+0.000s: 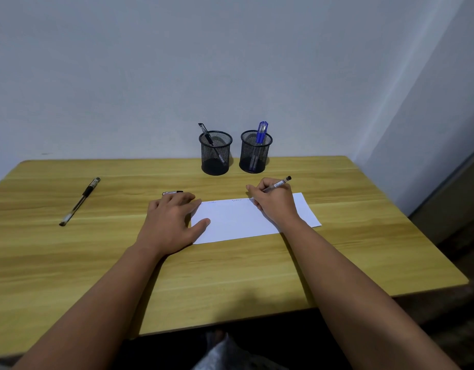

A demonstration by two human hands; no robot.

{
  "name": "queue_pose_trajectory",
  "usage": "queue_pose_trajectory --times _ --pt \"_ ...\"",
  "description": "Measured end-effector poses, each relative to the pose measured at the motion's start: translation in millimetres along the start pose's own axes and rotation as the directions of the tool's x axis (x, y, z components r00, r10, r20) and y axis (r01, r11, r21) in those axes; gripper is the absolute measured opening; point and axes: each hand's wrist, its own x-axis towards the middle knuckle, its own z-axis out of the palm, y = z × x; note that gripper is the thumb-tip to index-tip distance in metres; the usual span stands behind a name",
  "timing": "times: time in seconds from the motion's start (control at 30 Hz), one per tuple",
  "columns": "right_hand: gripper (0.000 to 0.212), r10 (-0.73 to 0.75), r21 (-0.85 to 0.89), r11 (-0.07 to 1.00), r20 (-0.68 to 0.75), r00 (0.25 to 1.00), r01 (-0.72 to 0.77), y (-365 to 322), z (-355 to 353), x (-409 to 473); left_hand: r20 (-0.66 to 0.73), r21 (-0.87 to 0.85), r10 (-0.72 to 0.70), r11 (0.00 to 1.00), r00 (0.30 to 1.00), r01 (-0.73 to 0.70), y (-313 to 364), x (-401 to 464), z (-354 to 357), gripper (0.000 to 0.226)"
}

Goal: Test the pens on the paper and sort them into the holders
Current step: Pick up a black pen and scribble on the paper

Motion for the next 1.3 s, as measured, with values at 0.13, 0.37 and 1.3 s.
queue_pose_trajectory --times 0.13,0.37,1.3 --pt "0.039 -0.004 0.001 1.0 -0.017 1.0 0.004 0.2 -0.5 -0.6 -0.002 0.0 -0.001 1.0 1.0 0.001 -0.2 -0.1 0.3 0.056" --pt "0.039 -0.001 -0.008 1.0 -0.035 0.999 0.0 2.6 -0.4 0.9 -0.002 0.0 -0.008 1.0 1.0 0.008 0.0 -0.1 0.6 0.056" --pt "0.037 -0.046 -0.163 0.986 -0.147 0.988 0.022 3.6 1.0 1.7 0.001 -0.002 -0.012 1.0 1.0 0.012 -0.5 0.4 2.3 0.056"
